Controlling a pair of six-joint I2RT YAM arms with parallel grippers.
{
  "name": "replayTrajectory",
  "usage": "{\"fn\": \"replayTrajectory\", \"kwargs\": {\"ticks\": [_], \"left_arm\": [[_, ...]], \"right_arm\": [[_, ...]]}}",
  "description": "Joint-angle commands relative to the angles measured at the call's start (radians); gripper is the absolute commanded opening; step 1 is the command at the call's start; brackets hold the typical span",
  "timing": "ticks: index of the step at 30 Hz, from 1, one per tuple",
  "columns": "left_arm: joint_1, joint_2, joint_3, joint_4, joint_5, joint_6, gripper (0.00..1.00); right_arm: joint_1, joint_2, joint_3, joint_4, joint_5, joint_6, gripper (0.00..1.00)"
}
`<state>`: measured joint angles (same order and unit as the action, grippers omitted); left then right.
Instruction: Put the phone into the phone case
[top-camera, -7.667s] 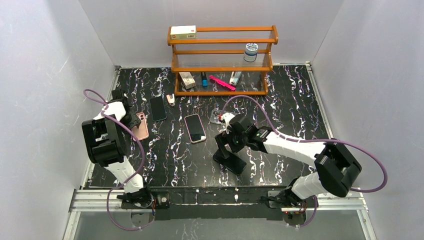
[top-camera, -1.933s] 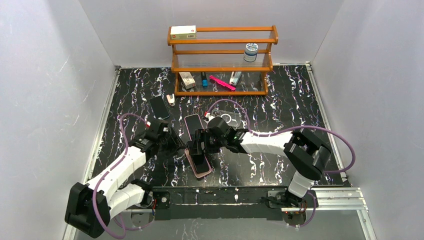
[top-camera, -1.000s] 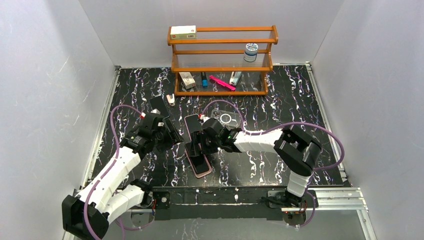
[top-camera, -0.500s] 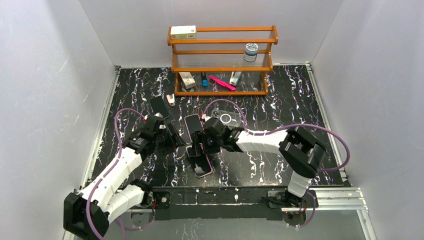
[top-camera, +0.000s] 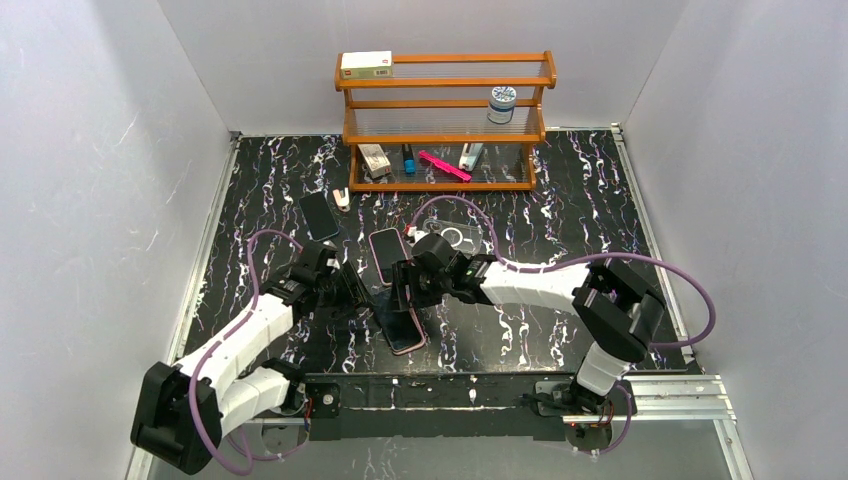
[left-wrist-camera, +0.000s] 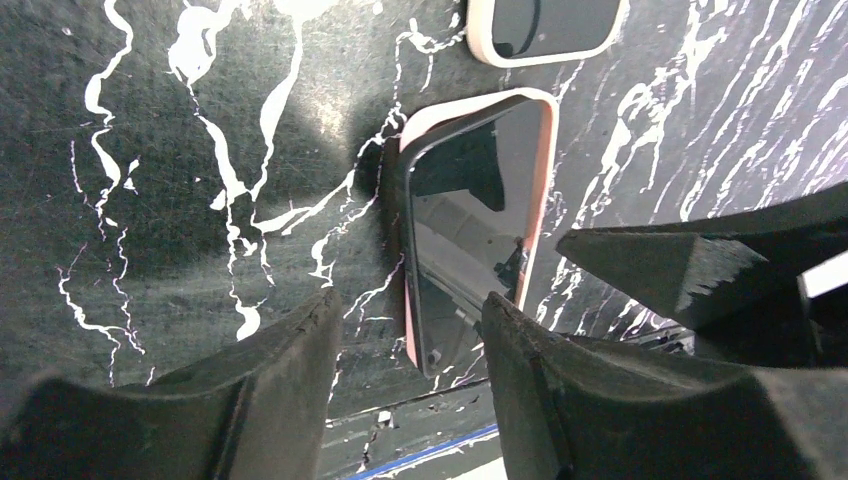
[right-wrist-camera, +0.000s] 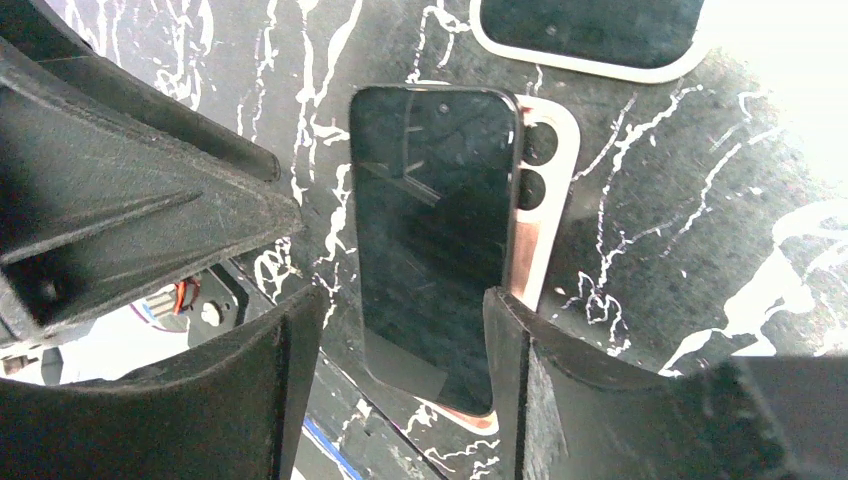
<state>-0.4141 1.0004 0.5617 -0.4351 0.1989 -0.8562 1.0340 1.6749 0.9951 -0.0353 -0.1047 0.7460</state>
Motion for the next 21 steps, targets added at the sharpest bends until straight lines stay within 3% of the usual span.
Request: {"fn": "replayTrajectory", "kwargs": {"ticks": [1, 7, 21], "left_arm": [[0.003, 0.032, -0.03, 0.038, 0.041, 0.007, 0.5], [0.003, 0.059, -0.059, 0.088, 0.056, 0.013, 0.47], [0.003, 0.107, -0.086, 0.177, 0.107, 0.004, 0.42]], "right_arm": [[-0.02, -0.057, -0.033, 0.0, 0.004, -0.032, 0.64], [-0.063, -0.081, -0.085, 0.028, -0.042, -0.046, 0.6], [-0.118, -0.051, -0.155, 0.147, -0.186, -0.058, 0.62]]}}
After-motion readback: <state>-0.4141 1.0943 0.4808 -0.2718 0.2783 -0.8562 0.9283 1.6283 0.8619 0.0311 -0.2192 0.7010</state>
